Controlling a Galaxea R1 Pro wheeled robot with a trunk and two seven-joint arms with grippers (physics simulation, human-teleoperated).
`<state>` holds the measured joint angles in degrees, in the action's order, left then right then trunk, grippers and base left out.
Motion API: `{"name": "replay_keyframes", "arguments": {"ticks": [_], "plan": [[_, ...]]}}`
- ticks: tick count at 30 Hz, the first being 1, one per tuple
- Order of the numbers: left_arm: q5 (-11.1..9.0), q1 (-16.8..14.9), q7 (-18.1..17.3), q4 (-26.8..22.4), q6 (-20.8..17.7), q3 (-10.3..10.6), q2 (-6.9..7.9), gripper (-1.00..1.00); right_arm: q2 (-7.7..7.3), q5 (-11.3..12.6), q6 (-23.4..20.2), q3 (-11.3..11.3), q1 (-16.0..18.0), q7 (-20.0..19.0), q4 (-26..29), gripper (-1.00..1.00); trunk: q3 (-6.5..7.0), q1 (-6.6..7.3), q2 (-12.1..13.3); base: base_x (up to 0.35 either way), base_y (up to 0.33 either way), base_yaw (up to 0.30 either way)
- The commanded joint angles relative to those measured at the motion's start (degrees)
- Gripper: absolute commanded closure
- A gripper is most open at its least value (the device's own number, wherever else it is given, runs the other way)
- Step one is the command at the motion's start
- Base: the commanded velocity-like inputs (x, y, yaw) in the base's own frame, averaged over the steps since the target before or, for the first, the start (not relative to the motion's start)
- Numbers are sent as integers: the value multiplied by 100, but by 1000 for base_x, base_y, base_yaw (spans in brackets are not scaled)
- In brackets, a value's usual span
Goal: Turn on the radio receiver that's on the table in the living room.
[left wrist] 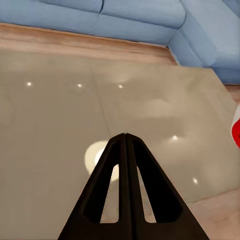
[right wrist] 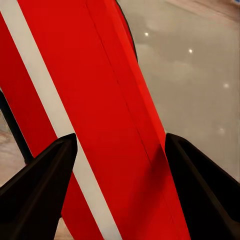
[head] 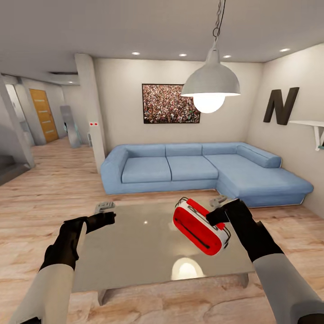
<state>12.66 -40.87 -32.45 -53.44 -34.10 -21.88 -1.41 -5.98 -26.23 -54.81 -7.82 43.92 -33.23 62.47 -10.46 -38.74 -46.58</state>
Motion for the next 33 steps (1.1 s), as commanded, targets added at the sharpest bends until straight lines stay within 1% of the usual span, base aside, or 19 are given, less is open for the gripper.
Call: {"name": "replay_keyframes", "arguments": {"ticks": [1, 11, 13, 15, 17, 21, 22, 24, 26, 29, 33], "plan": [[0, 0, 1, 2, 0, 0, 0, 100, 0, 6, 6, 0, 2, 1, -13, 100, 1, 0, -1, 327, -5, 0], [0, 0, 2, 1, 3, 0, 0, 100, 0, 40, 14, -1, -3, -88, -461, 100, 1, 0, -1, 327, -61, 0], [0, 0, 2, 1, 7, 0, 0, 100, 0, 40, 10, -1, -5, -229, -571, 100, 1, 0, -1, 303, -58, 0], [0, 0, 3, 0, 8, 0, 6, 100, 0, 28, 1, -6, -5, -556, -682, 100, 1, 0, -1, 176, -20, 0], [6, 4, 11, 2, 19, 0, 17, 100, 0, 18, -5, -8, -6, -731, -730, 100, 1, 0, -1, 73, -8, 0], [8, 15, 18, 87, 40, -2, 34, 100, 0, 7, -134, -31, -6, -799, -846, 100, 1, 0, -1, 17, -2, 0], [5, 16, 18, 106, 42, -1, 31, 100, 0, 6, -163, -63, -6, -799, -863, 100, 1, 0, -1, 4, 0, 0], [1, 13, 19, 132, 44, 0, 27, 100, 0, 5, -201, -284, -6, -789, -891, 100, 1, 0, -1, 2, 0, 0], [0, 13, 19, 137, 44, 0, 27, 100, 0, 4, -213, -428, -6, -775, -904, 100, 1, 0, -1, 0, 0, 0], [0, 10, 26, 140, 44, 0, 20, 100, 0, -8, -215, -574, -6, -766, -964, 100, 1, 0, -1, 0, 0, 0], [0, 14, 23, 141, 44, 0, 15, 100, 0, -111, -205, -767, -6, -768, -987, 100, 1, 0, -1, 0, 0, 0]]}}
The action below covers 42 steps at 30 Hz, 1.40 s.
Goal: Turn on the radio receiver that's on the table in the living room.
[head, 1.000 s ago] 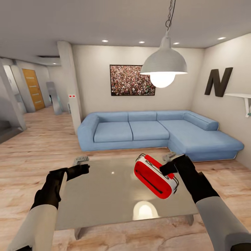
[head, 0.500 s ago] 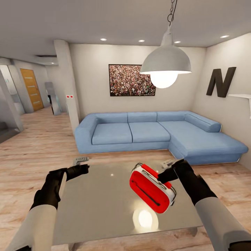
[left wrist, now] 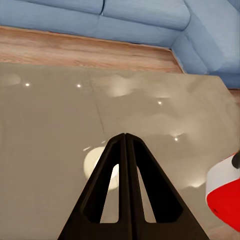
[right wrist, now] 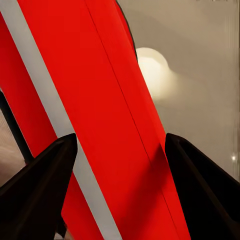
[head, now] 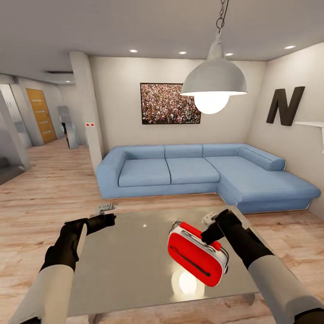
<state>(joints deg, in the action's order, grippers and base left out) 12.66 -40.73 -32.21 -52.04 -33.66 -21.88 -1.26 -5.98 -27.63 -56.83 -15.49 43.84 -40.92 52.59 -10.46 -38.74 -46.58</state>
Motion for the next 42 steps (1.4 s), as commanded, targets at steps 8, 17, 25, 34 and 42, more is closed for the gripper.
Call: {"name": "replay_keyframes", "arguments": {"ticks": [8, 17, 25, 34, 42], "plan": [[-8, 0, -6, 0, 20, 0, -5, 100, 0, 13, 22, -55, 1, -20, 5, 100, 1, 0, -1, 0, 0, 0], [-18, 3, -13, -1, 27, 0, -6, 100, 0, 53, 25, -35, 1, -69, 14, 100, 1, 0, -1, 0, 0, 0], [-27, 0, -31, -6, 30, 0, -6, 100, 0, 50, 31, -42, 1, -55, 14, 100, 1, 0, -1, 0, 0, 0], [4, 1, -19, -2, -11, -7, 13, 100, 0, 32, 32, -42, 1, -57, 14, 100, 1, 0, -1, 85, 0, 0], [-7, 1, -22, 0, -21, 0, 1, 100, 0, 21, 32, -51, 1, -57, 14, 100, 1, 0, -1, 290, 0, 0]]}}
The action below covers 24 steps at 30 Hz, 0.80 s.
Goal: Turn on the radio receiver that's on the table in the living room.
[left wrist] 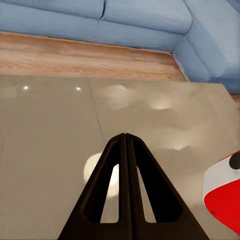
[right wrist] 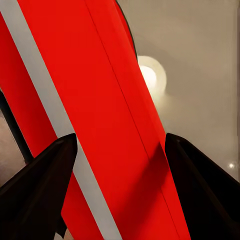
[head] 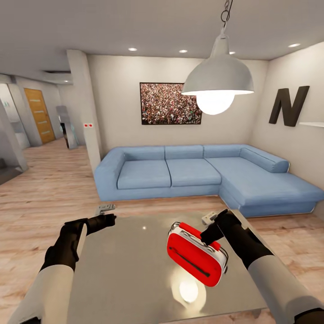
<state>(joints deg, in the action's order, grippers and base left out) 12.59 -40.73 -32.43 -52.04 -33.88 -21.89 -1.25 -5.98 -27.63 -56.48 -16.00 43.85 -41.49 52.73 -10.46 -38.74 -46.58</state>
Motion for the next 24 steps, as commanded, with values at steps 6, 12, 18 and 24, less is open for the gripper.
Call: {"name": "replay_keyframes", "arguments": {"ticks": [6, 12, 18, 24], "plan": [[2, 0, 0, 1, 3, 0, 17, 100, 0, 27, -3, -4, 1, 0, -4, 100, 0, 0, 0, 65, 0, 0], [-2, -3, 0, 1, 4, 0, 7, 100, 0, 30, -5, -7, 1, 0, -7, 100, -18, -22, -41, 4, 0, 0], [-2, -4, 0, 1, 5, 0, 2, 100, 0, 30, -4, 0, 1, 0, -7, 100, -125, -154, -281, 0, 0, 0], [-2, 0, 0, 1, 9, 0, 0, 100, 0, 33, -10, -6, 1, 0, -8, 100, -233, -285, -522, 0, 0, 0]]}}
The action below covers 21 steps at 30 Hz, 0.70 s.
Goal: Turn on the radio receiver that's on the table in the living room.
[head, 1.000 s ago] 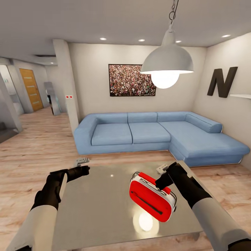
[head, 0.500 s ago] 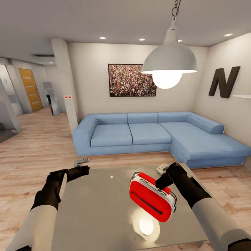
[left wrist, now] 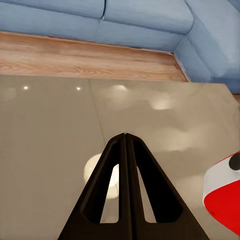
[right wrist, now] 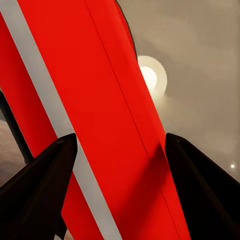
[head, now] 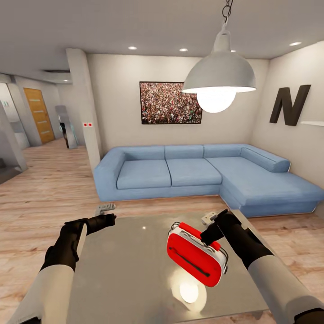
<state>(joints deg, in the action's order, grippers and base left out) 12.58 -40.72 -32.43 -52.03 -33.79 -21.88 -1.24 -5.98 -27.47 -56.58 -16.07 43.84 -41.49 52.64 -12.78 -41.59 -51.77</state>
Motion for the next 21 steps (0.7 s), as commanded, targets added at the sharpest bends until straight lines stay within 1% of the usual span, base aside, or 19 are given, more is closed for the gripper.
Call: {"name": "replay_keyframes", "arguments": {"ticks": [1, 10, 16, 21], "plan": [[-1, -1, 0, 0, 0, 0, -1, 100, 0, 19, -1, 0, 1, 3, 1, 100, -18, -22, -42, 0, 0, 0], [5, -1, 8, 0, 3, 0, -7, 100, 0, 37, -23, -10, 1, 39, -25, 100, -180, -220, -403, 0, 0, 0], [7, 2, 9, 0, 4, 0, -7, 100, 0, 40, -29, -18, 1, 44, -172, 100, -287, -352, -644, 0, 0, 0], [8, -1, 9, 0, 4, 0, -7, 100, 0, 47, -17, -19, 1, -4, -189, 100, -377, -462, -844, 0, 0, 0]]}}
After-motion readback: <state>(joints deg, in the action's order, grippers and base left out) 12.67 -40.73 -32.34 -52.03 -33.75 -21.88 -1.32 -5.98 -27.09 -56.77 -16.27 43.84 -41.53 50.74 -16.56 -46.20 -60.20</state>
